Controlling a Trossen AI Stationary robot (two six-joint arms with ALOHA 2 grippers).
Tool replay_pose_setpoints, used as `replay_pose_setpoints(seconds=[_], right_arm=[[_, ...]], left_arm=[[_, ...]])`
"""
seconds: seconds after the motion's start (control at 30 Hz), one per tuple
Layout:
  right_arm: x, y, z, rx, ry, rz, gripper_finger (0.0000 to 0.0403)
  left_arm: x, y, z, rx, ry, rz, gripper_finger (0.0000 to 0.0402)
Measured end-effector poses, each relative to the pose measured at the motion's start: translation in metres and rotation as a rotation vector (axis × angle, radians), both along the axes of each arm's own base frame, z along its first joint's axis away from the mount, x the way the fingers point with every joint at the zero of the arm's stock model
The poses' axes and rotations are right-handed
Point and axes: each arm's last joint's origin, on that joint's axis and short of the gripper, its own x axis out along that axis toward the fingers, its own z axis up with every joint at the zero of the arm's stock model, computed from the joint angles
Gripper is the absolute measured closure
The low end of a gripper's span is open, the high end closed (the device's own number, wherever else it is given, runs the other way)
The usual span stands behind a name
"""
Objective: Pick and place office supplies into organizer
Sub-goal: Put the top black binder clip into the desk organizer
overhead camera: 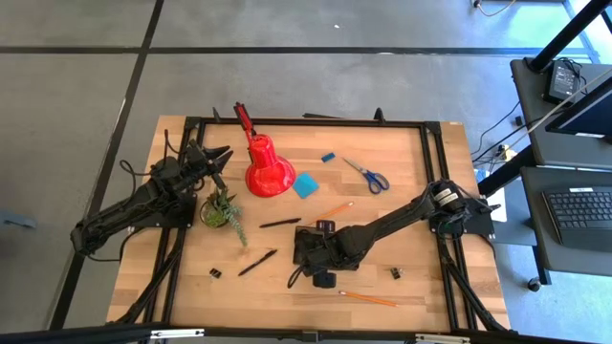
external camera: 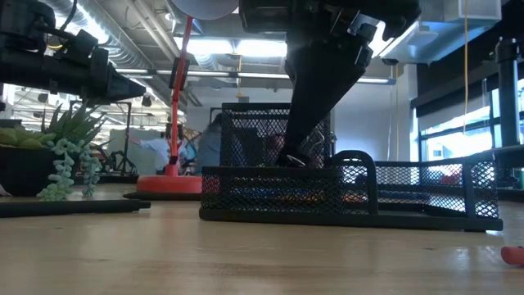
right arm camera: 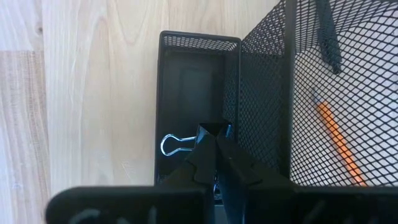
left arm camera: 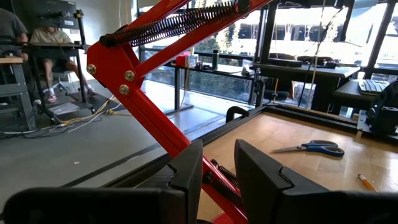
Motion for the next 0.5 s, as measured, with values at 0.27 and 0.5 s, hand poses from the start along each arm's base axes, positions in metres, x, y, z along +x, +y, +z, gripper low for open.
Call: replay_pose_setpoints(seconds=[0.27,0.5], right_arm=[[-0.0003,-0.0001,-0.0001,-0.001,0.004,0.0,0.0384],[-0.0005,0.0002,-0.0001,-0.001,0.004,0.001,0.0348]], left_arm=[[0.0,0.0,0.0,0.0,0.0,0.0,0.0313],[0.0,0.0,0.0,0.0,0.0,0.0,0.0313]])
